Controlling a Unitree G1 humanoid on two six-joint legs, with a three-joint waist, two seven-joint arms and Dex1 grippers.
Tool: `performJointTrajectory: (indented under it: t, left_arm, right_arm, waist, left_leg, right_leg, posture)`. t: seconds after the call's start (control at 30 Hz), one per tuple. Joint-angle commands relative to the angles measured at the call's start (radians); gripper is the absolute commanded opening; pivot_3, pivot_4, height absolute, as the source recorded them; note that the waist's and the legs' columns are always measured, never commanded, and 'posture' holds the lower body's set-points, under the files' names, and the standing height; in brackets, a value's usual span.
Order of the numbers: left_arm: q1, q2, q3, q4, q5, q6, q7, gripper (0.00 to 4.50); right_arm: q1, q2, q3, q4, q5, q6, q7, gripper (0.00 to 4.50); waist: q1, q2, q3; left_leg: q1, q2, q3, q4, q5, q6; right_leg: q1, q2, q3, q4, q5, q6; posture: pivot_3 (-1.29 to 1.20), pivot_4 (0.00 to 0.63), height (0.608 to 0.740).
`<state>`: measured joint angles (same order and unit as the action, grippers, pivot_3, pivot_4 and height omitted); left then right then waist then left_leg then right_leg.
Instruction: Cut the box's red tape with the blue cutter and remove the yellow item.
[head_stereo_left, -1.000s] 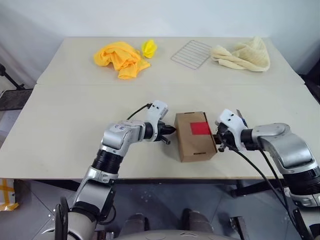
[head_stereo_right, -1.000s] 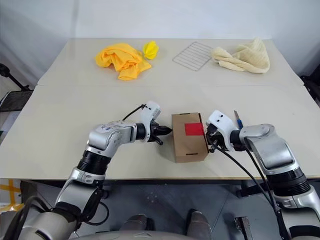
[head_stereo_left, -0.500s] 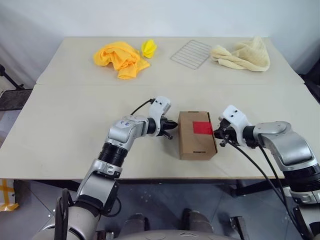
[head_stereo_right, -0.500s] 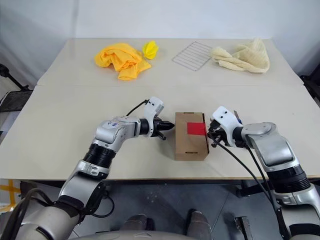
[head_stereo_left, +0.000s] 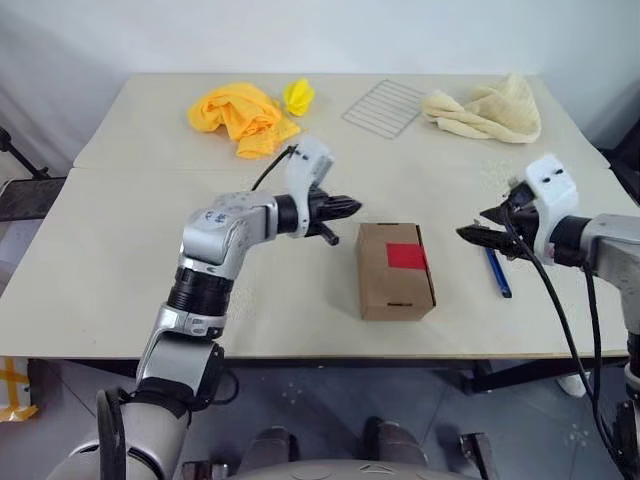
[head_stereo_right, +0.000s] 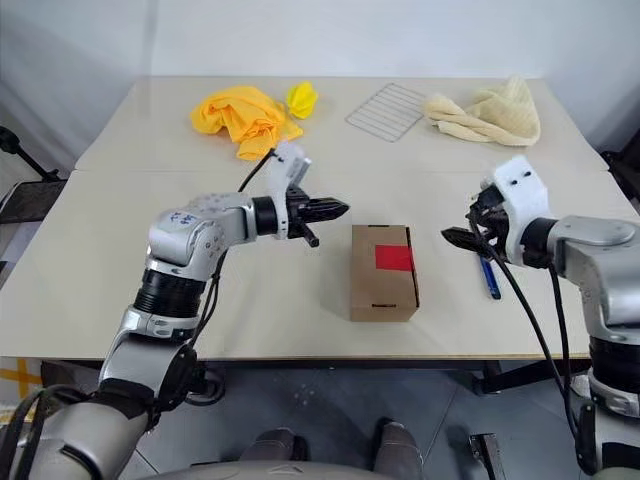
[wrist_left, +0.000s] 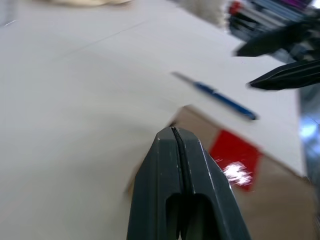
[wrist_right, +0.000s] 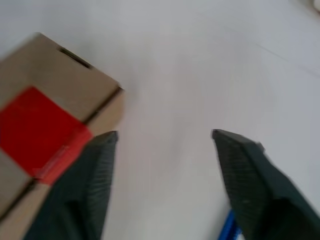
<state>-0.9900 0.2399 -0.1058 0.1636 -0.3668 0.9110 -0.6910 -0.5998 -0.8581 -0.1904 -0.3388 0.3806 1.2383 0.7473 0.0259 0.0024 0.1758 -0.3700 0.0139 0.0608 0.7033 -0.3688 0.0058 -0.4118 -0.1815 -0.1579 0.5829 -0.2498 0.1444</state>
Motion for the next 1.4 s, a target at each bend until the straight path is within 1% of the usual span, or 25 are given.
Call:
performJointTrajectory:
  t: [0.03, 0.07, 0.23, 0.37, 0.5, 0.77, 0.93, 1.17, 1.4]
  left_arm:
    - [-0.032, -0.01, -0.055, -0.018, -0.014, 0.004, -0.06, 0.0]
    - [-0.037, -0.011, -0.071, -0.006, -0.007, -0.002, -0.07, 0.0]
    - [-0.05, -0.009, -0.161, 0.053, 0.048, -0.05, -0.115, 0.0]
    - [-0.042, -0.008, -0.205, 0.068, 0.082, -0.073, -0.133, 0.0]
    - [-0.031, -0.007, -0.231, 0.088, 0.116, -0.093, -0.132, 0.0]
    - [-0.027, 0.016, -0.287, 0.144, 0.219, -0.134, -0.103, 0.0]
    - [-0.02, 0.033, -0.306, 0.141, 0.242, -0.141, -0.12, 0.0]
    - [-0.006, 0.038, -0.321, 0.138, 0.256, -0.141, -0.136, 0.0]
    - [0.003, 0.038, -0.324, 0.133, 0.258, -0.136, -0.141, 0.0]
  right_arm:
    - [0.004, 0.031, -0.027, -0.107, 0.057, 0.132, -0.048, 4.22]
    - [0.0, 0.048, -0.028, -0.118, 0.064, 0.162, -0.067, 4.47]
    - [-0.012, 0.12, -0.034, -0.147, 0.079, 0.34, -0.15, 4.47]
    - [0.007, 0.135, -0.056, -0.147, 0.134, 0.376, -0.187, 4.47]
    - [0.038, 0.121, -0.064, -0.151, 0.191, 0.376, -0.221, 4.47]
    - [0.081, 0.085, -0.056, -0.156, 0.255, 0.376, -0.27, 4.47]
    - [0.085, 0.051, -0.046, -0.15, 0.28, 0.376, -0.288, 4.47]
    - [0.12, -0.005, 0.0, -0.13, 0.294, 0.376, -0.287, 4.47]
    - [0.17, -0.05, 0.09, -0.07, 0.237, 0.331, -0.288, 4.47]
  waist:
    - [-0.001, 0.0, 0.0]
    - [-0.001, 0.0, 0.0]
    - [0.0, 0.0, 0.0]
    - [0.0, 0.0, 0.0]
    - [-0.001, 0.0, 0.0]
    - [0.0, 0.0, 0.0]
    - [-0.001, 0.0, 0.0]
    - [0.001, -0.001, -0.001]
    - [0.001, -0.006, -0.004]
  left_leg:
    - [0.0, 0.0, 0.0, 0.0, 0.0, 0.0]
    - [0.0, 0.0, 0.0, 0.0, 0.0, 0.0]
    - [0.0, 0.0, 0.0, 0.0, 0.0, 0.0]
    - [0.0, 0.0, 0.0, 0.0, 0.0, 0.0]
    - [0.0, 0.0, 0.0, 0.0, 0.0, 0.0]
    - [0.001, 0.0, 0.0, 0.0, 0.0, 0.0]
    - [0.002, 0.0, 0.0, 0.0, 0.0, 0.0]
    - [0.002, 0.0, 0.0, 0.0, 0.0, 0.0]
    - [0.003, 0.0, 0.0, 0.001, 0.0, 0.001]
  right_leg:
    - [0.0, 0.0, 0.0, 0.0, 0.0, 0.0]
    - [0.0, 0.0, 0.0, 0.0, 0.0, 0.0]
    - [0.0, 0.0, 0.0, 0.0, 0.0, 0.0]
    - [-0.001, 0.0, 0.0, 0.0, 0.0, 0.0]
    - [0.0, 0.0, 0.0, 0.0, 0.0, 0.0]
    - [0.001, 0.0, 0.0, 0.0, 0.0, 0.0]
    - [0.001, 0.0, 0.001, 0.001, 0.0, 0.0]
    - [0.002, 0.0, 0.001, 0.001, 0.0, 0.0]
    - [0.002, 0.0, 0.001, 0.001, 0.0, 0.0]
  posture:
    - [0.0, 0.15, 0.74]
    - [0.0, 0.15, 0.74]
    - [0.0, 0.15, 0.74]
    - [0.0, 0.15, 0.74]
    - [0.0, 0.15, 0.74]
    - [0.0, 0.15, 0.74]
    - [0.0, 0.15, 0.74]
    - [0.0, 0.15, 0.74]
    - [0.0, 0.15, 0.74]
